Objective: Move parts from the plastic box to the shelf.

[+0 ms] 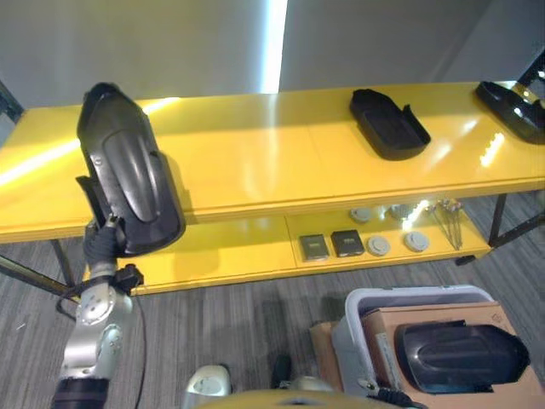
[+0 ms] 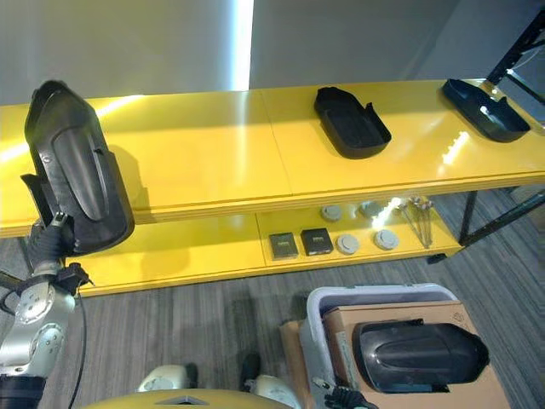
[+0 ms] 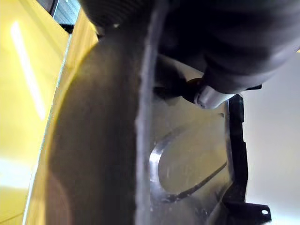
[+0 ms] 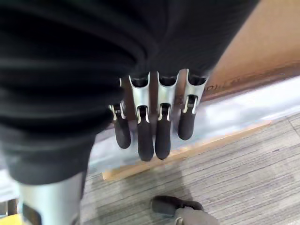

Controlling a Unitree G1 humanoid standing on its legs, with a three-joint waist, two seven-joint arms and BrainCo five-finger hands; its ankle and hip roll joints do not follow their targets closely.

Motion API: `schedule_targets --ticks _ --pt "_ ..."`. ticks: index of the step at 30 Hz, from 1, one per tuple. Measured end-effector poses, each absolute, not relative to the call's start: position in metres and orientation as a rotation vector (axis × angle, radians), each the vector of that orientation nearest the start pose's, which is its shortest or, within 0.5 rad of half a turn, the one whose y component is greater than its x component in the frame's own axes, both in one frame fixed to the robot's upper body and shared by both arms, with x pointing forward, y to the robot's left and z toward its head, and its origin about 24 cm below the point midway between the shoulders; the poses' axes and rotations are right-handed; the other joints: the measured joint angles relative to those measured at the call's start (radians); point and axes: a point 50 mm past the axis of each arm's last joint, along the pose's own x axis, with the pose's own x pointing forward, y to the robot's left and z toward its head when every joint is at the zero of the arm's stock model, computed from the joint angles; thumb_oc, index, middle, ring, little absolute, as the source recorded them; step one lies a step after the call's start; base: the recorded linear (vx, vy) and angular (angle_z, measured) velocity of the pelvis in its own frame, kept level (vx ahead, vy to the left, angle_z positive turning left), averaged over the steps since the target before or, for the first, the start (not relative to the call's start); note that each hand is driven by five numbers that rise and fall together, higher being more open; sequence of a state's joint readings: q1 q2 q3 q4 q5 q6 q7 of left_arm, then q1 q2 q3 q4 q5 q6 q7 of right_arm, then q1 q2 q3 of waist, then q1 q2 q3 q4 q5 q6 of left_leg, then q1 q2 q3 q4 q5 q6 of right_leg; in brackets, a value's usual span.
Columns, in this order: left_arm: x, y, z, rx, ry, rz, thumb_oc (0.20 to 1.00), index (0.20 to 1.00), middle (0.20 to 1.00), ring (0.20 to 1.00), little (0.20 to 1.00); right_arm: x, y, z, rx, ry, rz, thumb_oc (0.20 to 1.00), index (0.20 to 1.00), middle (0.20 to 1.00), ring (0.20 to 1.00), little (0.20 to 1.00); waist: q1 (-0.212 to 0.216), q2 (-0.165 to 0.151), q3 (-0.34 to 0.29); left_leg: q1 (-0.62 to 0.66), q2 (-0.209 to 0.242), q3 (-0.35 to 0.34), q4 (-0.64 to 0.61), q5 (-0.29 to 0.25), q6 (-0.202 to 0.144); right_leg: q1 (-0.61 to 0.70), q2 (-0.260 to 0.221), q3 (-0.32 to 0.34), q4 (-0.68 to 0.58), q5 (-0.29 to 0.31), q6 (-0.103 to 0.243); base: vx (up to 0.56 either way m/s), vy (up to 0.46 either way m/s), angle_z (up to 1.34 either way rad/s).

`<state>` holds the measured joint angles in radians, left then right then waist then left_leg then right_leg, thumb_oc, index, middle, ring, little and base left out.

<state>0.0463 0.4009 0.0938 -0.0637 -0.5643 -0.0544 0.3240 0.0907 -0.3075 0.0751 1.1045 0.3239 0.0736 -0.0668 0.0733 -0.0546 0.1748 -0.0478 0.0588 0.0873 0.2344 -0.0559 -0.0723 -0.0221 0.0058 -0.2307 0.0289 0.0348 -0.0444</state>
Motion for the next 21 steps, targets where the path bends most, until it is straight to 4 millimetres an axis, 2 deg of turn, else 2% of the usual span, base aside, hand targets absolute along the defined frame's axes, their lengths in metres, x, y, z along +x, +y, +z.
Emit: schedule_targets --ticks 1,2,3,6,7,9,11,13,14,17,19,21 --pt "0.246 0.251 0.078 -0.175 -0.095 0.358 0.2 0.2 0.2 0.2 0.2 0.069 -0.267 -0.153 -0.058 1.236 -0.377 1.0 1.0 1.0 1.0 1.0 -0.036 -0.004 0.006 -0.011 0.019 0.076 -0.012 -0.001 0.0 0.014 0.0 -0.038 -0.019 -0.01 -0.006 0.05 -0.139 0.83" --pt "0.248 0.248 0.079 -0.175 -0.098 0.341 0.2 0.2 0.2 0.2 0.2 0.07 -0.267 -0.153 -0.058 1.239 -0.377 1.0 1.0 1.0 1.0 1.0 -0.047 -0.007 0.016 -0.009 0.037 0.133 -0.011 -0.005 0.006 0.016 0.0 -0.052 -0.017 -0.028 -0.029 0.05 -0.11 0.7" --pt "0.249 0.246 0.079 -0.173 -0.098 0.331 0.2 0.2 0.2 0.2 0.2 0.07 -0.267 -0.153 -0.055 1.241 -0.376 1.0 1.0 1.0 1.0 1.0 -0.052 -0.01 0.025 -0.004 0.057 0.16 -0.009 -0.006 0.008 0.019 0.0 -0.056 -0.006 -0.037 -0.032 0.03 -0.058 0.25" --pt "0.25 0.242 0.078 -0.154 -0.093 0.316 0.2 0.2 0.2 0.2 0.2 0.073 -0.267 -0.152 -0.037 1.227 -0.384 1.0 1.0 1.0 1.0 1.0 -0.059 -0.001 0.032 -0.002 0.11 0.158 -0.012 0.02 0.0 0.004 -0.004 -0.051 0.023 -0.05 -0.028 0.03 -0.041 -0.03" --pt "0.25 0.242 0.078 -0.154 -0.094 0.313 0.2 0.2 0.2 0.2 0.2 0.074 -0.268 -0.152 -0.04 1.223 -0.384 1.0 1.0 1.0 1.0 1.0 -0.061 0.009 0.036 0.005 0.116 0.155 -0.012 0.055 0.004 -0.005 -0.004 -0.049 0.036 -0.052 -0.024 0.0 -0.008 -0.12" --pt "0.251 0.242 0.08 -0.147 -0.097 0.296 0.2 0.2 0.2 0.2 0.2 0.074 -0.266 -0.153 -0.039 1.225 -0.379 1.0 1.0 1.0 1.0 1.0 -0.058 0.015 0.043 -0.006 0.105 0.151 -0.005 0.061 -0.013 -0.04 -0.02 -0.029 0.07 -0.061 -0.008 0.09 0.068 -0.21" --pt "0.251 0.242 0.078 -0.136 -0.082 0.281 0.2 0.2 0.2 0.2 0.2 0.069 -0.266 -0.154 -0.039 1.234 -0.39 1.0 1.0 1.0 1.0 1.0 -0.047 0.017 0.044 0.001 0.085 0.123 0.004 0.061 -0.012 -0.036 -0.041 0.002 0.069 -0.054 0.003 0.12 0.155 -0.32" --pt "0.252 0.241 0.081 -0.119 -0.096 0.252 0.2 0.2 0.2 0.2 0.2 0.07 -0.278 -0.15 -0.058 1.222 -0.412 1.0 1.0 1.0 1.0 1.0 -0.061 0.044 0.04 0.032 0.07 0.101 -0.071 0.04 0.002 -0.033 -0.048 0.004 0.072 -0.047 0.021 0.12 0.212 -0.02" --pt "0.255 0.239 0.084 -0.115 -0.105 0.235 0.2 0.2 0.2 0.2 0.2 0.071 -0.284 -0.147 -0.068 1.215 -0.426 1.0 1.0 1.0 1.0 1.0 -0.075 0.062 0.041 0.058 0.069 0.105 -0.119 0.024 0.002 -0.039 -0.047 0.005 0.083 -0.05 0.03 0.12 0.251 0.04" --pt "0.271 0.239 0.1 -0.054 -0.126 0.191 0.2 0.2 0.2 0.2 0.2 0.076 -0.295 -0.141 -0.115 1.181 -0.457 1.0 1.0 1.0 1.0 1.0 -0.094 0.068 0.043 0.099 0.018 0.142 -0.191 0.047 0.038 -0.072 -0.086 0.047 0.12 -0.047 0.067 0.11 0.277 -0.08" --pt "0.283 0.24 0.108 -0.031 -0.136 0.186 0.2 0.2 0.2 0.2 0.2 0.079 -0.299 -0.138 -0.142 1.167 -0.458 1.0 1.0 1.0 1.0 1.0 -0.103 0.069 0.041 0.112 0.001 0.161 -0.202 0.048 0.043 -0.073 -0.096 0.068 0.112 -0.038 0.082 0.08 0.187 -0.24" --pt "0.296 0.242 0.116 -0.009 -0.138 0.209 0.2 0.2 0.2 0.2 0.2 0.083 -0.304 -0.135 -0.16 1.143 -0.459 1.0 1.0 1.0 1.0 1.0 -0.13 0.072 0.039 0.122 -0.008 0.178 -0.211 0.05 0.044 -0.063 -0.106 0.074 0.096 -0.025 0.095 0.1 0.179 -0.15"
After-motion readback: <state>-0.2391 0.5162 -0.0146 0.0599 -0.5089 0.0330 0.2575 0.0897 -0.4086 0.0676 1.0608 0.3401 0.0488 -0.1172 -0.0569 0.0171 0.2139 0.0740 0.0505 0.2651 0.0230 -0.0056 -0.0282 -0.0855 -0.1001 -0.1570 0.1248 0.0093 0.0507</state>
